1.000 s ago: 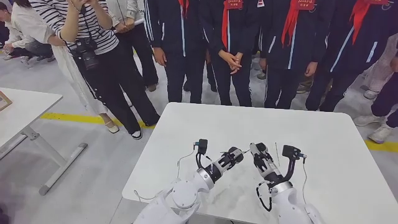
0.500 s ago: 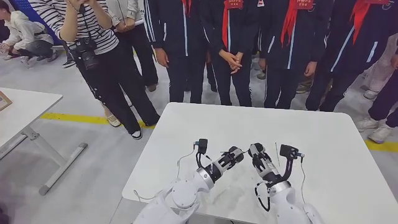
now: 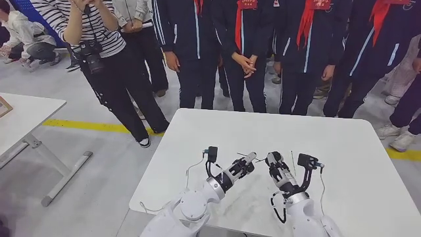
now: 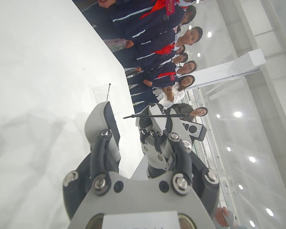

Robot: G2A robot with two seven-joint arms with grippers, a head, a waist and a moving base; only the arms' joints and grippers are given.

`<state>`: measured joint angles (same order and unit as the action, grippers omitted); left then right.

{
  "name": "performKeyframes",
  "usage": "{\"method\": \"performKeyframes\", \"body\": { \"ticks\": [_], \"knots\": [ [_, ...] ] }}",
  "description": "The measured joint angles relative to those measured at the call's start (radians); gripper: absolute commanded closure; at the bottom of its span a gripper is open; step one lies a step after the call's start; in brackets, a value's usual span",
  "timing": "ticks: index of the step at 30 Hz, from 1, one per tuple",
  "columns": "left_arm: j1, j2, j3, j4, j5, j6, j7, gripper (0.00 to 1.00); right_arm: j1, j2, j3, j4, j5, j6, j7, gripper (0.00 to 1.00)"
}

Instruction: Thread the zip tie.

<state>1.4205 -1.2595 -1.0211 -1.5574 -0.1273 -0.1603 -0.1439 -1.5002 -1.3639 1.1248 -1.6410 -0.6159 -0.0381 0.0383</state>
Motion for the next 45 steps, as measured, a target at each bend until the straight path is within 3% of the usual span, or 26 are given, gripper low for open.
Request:
{"method": "performKeyframes", "body": {
  "ticks": [4,7,8,9,23,24,25,34,38,45],
  "knots": [
    [0.004,0.001,-0.005,-0.002,-0.001,-0.002,0.000,0.72,-0.003,-0.001,-0.001,-0.001,-0.010,0.007,-0.009,1.00],
    [0.006,0.001,-0.006,-0.004,-0.002,-0.002,0.001,0.87,-0.004,-0.001,-0.002,-0.002,-0.018,0.010,-0.012,1.00],
    [0.006,0.001,-0.006,-0.005,-0.003,-0.003,0.001,0.98,-0.005,-0.001,-0.002,-0.002,-0.021,0.011,-0.013,1.00],
    [0.006,0.001,-0.006,-0.005,-0.004,-0.003,0.001,1.00,-0.005,-0.001,-0.003,-0.002,-0.023,0.012,-0.015,1.00],
    [-0.001,-0.001,0.000,-0.003,-0.007,0.005,-0.010,1.00,-0.011,-0.003,-0.007,-0.009,-0.043,0.018,-0.025,1.00],
    [-0.001,-0.001,0.000,-0.004,-0.007,0.004,-0.011,1.00,-0.011,-0.003,-0.007,-0.010,-0.039,0.016,-0.023,0.65],
    [-0.001,-0.001,0.001,-0.006,-0.009,0.003,-0.011,1.00,-0.011,-0.003,-0.006,-0.011,-0.033,0.012,-0.019,0.00],
    [0.013,-0.004,0.000,-0.030,-0.037,0.017,0.020,1.00,-0.049,0.005,0.042,-0.032,-0.009,-0.039,-0.033,0.00],
    [0.024,-0.002,-0.007,-0.049,-0.039,0.038,0.031,1.00,-0.059,0.008,0.065,-0.025,0.003,-0.035,-0.023,0.00],
    [0.024,-0.002,-0.008,-0.050,-0.040,0.040,0.032,1.00,-0.059,0.008,0.064,-0.025,0.004,-0.035,-0.022,0.00]
  ]
}}
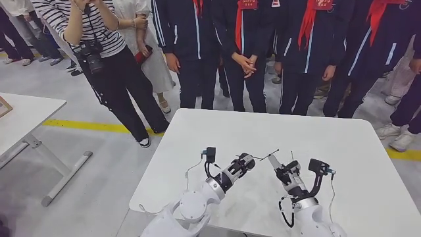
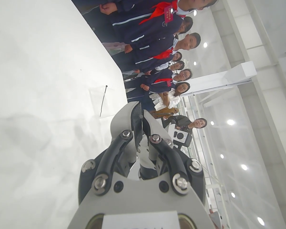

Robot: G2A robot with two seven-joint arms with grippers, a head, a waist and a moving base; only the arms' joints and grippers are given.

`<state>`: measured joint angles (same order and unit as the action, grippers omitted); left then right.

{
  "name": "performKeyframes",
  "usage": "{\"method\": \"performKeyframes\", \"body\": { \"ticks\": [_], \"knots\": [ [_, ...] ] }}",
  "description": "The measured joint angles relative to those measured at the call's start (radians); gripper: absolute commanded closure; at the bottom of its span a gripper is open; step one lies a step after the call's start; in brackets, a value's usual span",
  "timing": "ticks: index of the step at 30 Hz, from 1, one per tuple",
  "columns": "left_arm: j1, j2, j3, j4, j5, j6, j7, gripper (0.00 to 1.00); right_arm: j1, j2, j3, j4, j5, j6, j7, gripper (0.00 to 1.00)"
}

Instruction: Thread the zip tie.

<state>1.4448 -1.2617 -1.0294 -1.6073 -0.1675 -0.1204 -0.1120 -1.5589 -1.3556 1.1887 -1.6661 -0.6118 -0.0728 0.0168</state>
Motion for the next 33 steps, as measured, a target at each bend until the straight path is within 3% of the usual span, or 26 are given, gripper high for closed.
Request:
{"method": "performKeyframes", "body": {
  "ticks": [3,7,10,13,21,26,30,33],
  "knots": [
    [0.001,-0.002,-0.004,-0.006,-0.018,-0.001,0.015,1.00,0.006,0.003,-0.003,0.002,-0.025,-0.012,0.012,0.00],
    [0.010,-0.006,-0.016,-0.033,-0.085,0.000,0.055,1.00,0.014,0.012,0.005,0.029,-0.151,-0.079,0.006,0.00],
    [0.016,-0.007,-0.018,-0.049,-0.104,0.016,0.050,1.00,0.017,0.019,0.020,0.043,-0.211,-0.095,-0.001,0.00],
    [0.018,-0.006,-0.016,-0.058,-0.128,0.031,0.018,1.00,0.019,0.022,0.020,0.047,-0.289,-0.087,-0.027,0.00],
    [0.017,-0.007,-0.016,-0.057,-0.128,0.031,0.022,1.00,0.019,0.022,0.018,0.048,-0.292,-0.087,-0.026,0.00],
    [0.013,-0.010,-0.014,-0.053,-0.135,0.037,0.047,1.00,0.051,0.027,0.000,0.068,-0.396,-0.099,0.050,0.00],
    [0.007,-0.012,-0.009,-0.050,-0.135,0.041,0.054,1.00,0.084,0.024,-0.029,0.079,-0.473,-0.046,0.069,0.00],
    [0.007,-0.013,-0.009,-0.050,-0.134,0.041,0.055,1.00,0.084,0.023,-0.030,0.079,-0.474,-0.041,0.067,0.00]
  ]
}}
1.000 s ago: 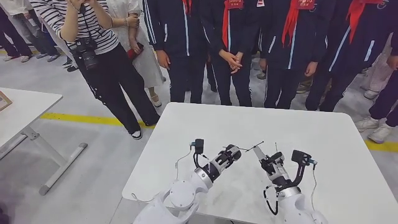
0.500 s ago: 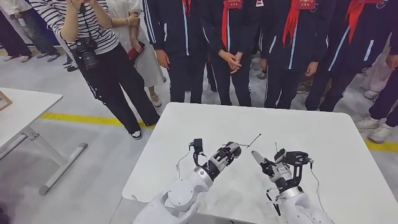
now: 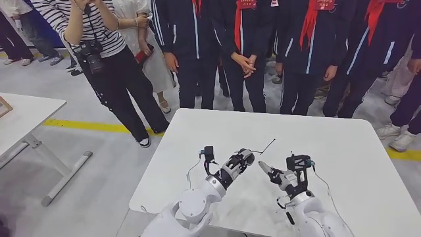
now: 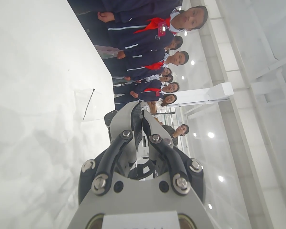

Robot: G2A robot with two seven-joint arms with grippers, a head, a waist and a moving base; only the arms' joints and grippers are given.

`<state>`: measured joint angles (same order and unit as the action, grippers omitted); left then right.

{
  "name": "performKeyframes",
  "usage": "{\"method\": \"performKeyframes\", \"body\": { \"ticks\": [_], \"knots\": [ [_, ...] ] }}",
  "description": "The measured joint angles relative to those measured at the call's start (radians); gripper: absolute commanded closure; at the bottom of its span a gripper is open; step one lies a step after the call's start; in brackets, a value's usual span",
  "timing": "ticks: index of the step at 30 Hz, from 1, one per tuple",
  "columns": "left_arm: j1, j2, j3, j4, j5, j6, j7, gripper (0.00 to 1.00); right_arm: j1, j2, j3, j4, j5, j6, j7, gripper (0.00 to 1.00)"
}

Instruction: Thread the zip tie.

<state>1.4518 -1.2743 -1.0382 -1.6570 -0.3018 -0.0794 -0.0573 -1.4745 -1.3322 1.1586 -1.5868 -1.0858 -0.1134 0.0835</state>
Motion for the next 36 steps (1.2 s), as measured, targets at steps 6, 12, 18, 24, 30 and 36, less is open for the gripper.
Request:
{"method": "performKeyframes", "body": {
  "ticks": [6,12,18,24,30,36],
  "knots": [
    [0.000,0.000,0.000,0.000,0.000,0.000,0.000,1.00,0.000,0.000,0.000,0.000,0.003,-0.004,0.001,0.00],
    [0.000,0.000,0.000,0.000,0.000,0.000,0.000,1.00,0.032,0.005,0.004,0.002,0.020,-0.065,0.090,0.00],
    [0.000,0.000,0.000,0.000,0.000,0.000,0.000,1.00,0.046,0.003,-0.001,0.003,0.007,-0.039,0.110,0.00],
    [-0.002,-0.001,0.005,0.001,0.009,0.004,0.001,1.00,0.045,0.002,-0.001,0.000,0.045,-0.051,0.110,0.00],
    [-0.015,-0.005,0.023,0.011,0.050,0.021,0.022,1.00,0.059,0.001,-0.010,0.003,0.048,-0.036,0.142,0.64],
    [-0.019,-0.007,0.027,0.016,0.054,0.024,0.024,1.00,0.061,0.002,-0.011,0.004,0.052,-0.041,0.148,0.75]
  ]
}}
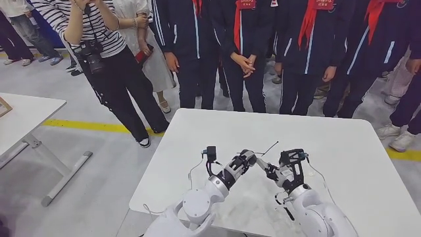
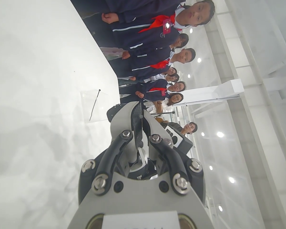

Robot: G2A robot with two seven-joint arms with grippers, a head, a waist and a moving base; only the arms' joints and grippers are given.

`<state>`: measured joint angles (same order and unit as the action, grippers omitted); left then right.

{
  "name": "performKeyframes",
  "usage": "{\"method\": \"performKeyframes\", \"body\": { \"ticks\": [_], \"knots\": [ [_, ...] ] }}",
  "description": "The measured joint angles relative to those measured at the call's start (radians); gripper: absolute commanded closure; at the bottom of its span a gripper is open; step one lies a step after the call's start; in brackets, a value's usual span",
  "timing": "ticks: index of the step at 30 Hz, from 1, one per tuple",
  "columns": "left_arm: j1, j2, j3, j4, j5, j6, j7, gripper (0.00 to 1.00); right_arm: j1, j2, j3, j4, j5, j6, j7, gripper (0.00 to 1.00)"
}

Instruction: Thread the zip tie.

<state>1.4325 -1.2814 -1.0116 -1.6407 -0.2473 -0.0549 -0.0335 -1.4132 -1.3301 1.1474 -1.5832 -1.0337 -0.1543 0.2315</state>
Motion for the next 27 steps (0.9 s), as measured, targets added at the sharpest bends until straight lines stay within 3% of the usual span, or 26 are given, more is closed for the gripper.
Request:
{"method": "performKeyframes", "body": {
  "ticks": [5,9,14,18,19,20,27],
  "knots": [
    [-0.005,-0.002,0.004,0.006,0.003,0.000,-0.001,1.00,0.004,0.002,0.003,0.002,0.036,-0.045,0.014,0.68],
    [-0.008,-0.004,0.008,0.013,0.006,0.000,-0.001,1.00,0.006,0.003,0.004,0.004,0.040,-0.049,0.013,0.73],
    [-0.010,-0.006,0.009,0.018,0.009,0.000,0.000,1.00,0.008,0.004,-0.002,0.001,0.036,-0.049,0.009,0.71],
    [-0.010,-0.007,0.008,0.019,0.009,-0.004,0.003,1.00,0.011,0.004,-0.008,0.001,0.030,-0.052,0.018,0.80],
    [-0.010,-0.007,0.008,0.020,0.009,-0.004,0.004,1.00,0.011,0.004,-0.009,0.001,0.029,-0.052,0.018,0.77],
    [-0.010,-0.007,0.008,0.020,0.010,-0.005,0.004,1.00,0.011,0.005,-0.010,0.001,0.029,-0.052,0.017,0.82],
    [-0.010,-0.009,0.009,0.024,0.013,-0.005,-0.001,1.00,0.009,0.006,-0.012,0.001,0.027,-0.053,0.007,0.76]
  ]
}}
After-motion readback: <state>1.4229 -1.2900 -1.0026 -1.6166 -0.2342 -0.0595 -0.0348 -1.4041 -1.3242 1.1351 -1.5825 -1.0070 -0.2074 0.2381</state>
